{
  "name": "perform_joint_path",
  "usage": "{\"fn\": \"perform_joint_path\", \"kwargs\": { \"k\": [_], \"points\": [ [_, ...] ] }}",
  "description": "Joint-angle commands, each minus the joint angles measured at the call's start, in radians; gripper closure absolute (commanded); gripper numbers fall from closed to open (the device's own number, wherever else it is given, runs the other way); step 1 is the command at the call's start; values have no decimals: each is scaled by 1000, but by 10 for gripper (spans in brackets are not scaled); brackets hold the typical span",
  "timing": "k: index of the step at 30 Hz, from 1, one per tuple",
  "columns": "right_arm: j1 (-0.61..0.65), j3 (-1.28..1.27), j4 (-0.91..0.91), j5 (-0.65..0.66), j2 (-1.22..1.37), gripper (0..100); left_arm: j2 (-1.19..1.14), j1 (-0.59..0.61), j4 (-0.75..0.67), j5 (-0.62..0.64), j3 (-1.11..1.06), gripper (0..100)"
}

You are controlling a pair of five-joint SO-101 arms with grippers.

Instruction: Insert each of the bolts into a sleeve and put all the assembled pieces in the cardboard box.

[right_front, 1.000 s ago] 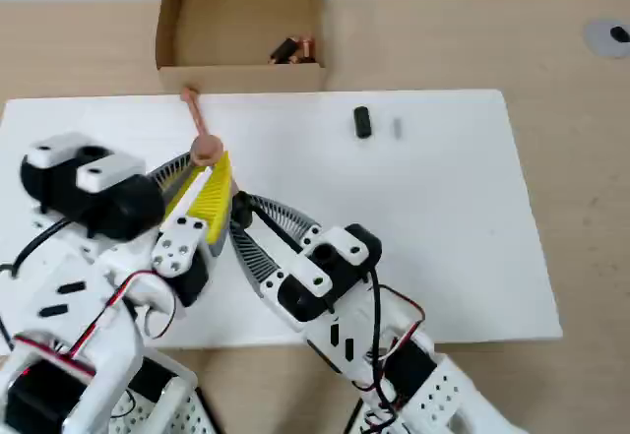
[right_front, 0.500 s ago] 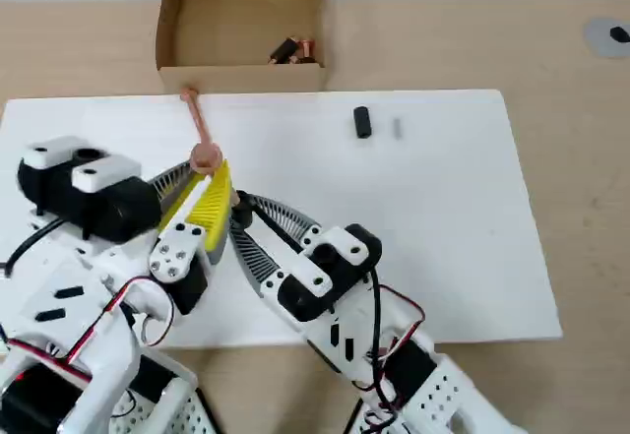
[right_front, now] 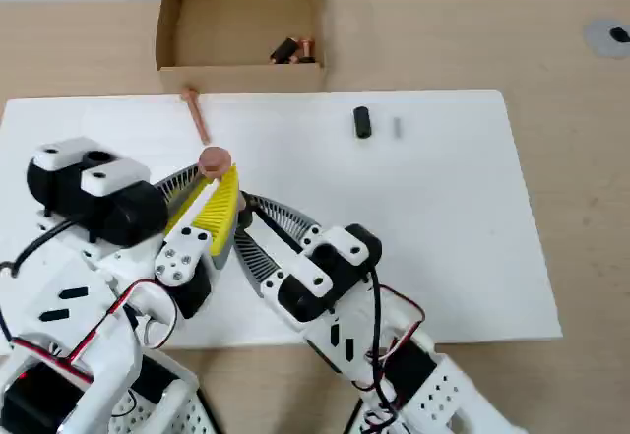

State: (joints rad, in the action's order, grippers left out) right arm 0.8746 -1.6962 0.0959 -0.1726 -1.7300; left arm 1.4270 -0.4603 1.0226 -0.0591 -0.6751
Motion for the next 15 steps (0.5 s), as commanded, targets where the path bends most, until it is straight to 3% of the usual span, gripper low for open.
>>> {"fn": "perform_joint_path", "kwargs": {
  "k": [1, 15],
  "points": [
    [7, 1, 0, -6, -21, 989, -5, -5, -57, -25, -23, 995],
    [7, 1, 0, -6, -21, 989, -5, -3, -74, -81, -49, 995]
  ]
}}
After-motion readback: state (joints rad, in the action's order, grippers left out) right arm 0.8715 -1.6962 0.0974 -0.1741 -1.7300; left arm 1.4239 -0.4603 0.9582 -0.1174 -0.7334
